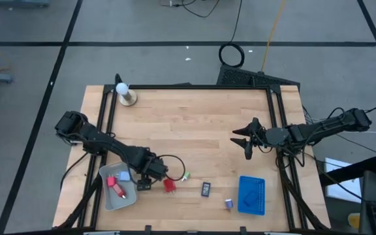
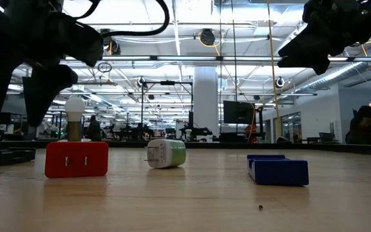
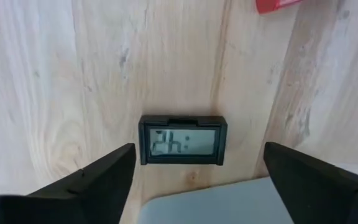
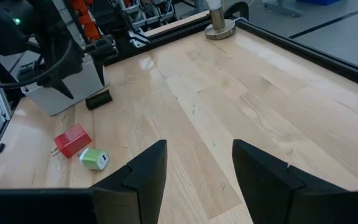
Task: Pick & Place Office items
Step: Put the black mini digital clock into the blue bin
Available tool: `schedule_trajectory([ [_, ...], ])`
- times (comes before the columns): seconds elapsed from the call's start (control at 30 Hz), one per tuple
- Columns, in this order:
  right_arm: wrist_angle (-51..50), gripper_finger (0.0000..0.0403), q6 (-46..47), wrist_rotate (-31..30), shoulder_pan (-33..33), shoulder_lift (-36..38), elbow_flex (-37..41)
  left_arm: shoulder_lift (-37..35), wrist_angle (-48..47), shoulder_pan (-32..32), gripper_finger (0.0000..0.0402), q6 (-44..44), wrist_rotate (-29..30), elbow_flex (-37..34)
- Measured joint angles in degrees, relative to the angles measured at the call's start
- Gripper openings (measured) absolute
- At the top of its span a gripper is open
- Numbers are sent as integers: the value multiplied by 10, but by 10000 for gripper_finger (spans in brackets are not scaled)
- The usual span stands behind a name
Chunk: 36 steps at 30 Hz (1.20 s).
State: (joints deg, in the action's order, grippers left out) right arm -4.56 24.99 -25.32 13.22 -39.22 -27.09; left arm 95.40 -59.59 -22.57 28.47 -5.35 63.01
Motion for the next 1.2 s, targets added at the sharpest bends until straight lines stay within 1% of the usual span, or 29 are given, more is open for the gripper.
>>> schedule_trajectory([
  [0.13, 0, 173, 0, 1, 0, 0, 0, 0, 1, 0, 330, 4, -1, 0],
  [0.27, 0, 173, 0, 3, 0, 0, 0, 0, 2, 1, 328, 13, 7, 1],
  [0.43, 0, 173, -1, 15, 0, 0, 0, 0, 2, 18, 353, 17, -9, 1],
  [0.6, 0, 173, -2, 16, 0, 0, 0, -1, -3, 33, 388, 17, -10, 1],
  [0.67, 0, 173, -3, 16, 0, 0, 0, -1, -3, 37, 396, 16, -7, 1],
  [0.83, 0, 173, -4, 16, 0, 0, 0, 1, -2, 46, 393, 1, -6, 1],
  [1.1, 0, 173, -4, 17, 0, 0, 0, 53, -4, 47, 384, -10, -28, 2],
  [1.2, 0, 173, -4, 24, 0, 0, 0, 59, -4, 45, 387, -12, -36, 2],
])
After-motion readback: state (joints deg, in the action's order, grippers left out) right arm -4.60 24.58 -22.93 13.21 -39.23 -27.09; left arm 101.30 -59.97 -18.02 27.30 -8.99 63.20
